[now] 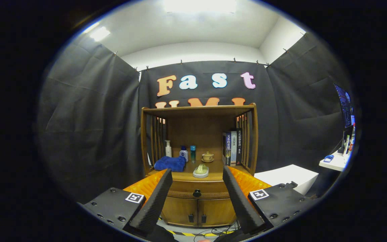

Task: Pull open the drawer, take out the items inside it, and place them on the countertop above the cabinet.

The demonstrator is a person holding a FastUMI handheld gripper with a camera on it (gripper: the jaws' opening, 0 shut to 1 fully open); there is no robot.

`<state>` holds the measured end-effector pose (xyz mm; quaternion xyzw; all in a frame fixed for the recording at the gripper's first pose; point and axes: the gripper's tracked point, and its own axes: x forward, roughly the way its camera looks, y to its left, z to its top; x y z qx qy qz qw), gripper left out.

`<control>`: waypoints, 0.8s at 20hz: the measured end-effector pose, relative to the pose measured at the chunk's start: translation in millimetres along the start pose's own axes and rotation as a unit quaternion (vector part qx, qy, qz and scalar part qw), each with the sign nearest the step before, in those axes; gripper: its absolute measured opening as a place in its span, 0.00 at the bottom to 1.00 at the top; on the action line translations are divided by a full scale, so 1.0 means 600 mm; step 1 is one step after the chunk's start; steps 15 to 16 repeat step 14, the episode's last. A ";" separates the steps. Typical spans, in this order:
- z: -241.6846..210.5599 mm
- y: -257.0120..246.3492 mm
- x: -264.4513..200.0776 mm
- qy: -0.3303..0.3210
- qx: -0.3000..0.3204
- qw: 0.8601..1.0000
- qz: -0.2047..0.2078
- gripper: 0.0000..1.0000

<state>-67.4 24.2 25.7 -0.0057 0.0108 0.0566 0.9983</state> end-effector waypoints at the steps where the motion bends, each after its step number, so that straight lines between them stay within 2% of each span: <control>1: 0.005 0.003 -0.009 -0.003 0.000 1.000 0.000 0.98; 16: 0.037 -0.034 -0.030 -0.024 0.003 0.999 -0.022 0.98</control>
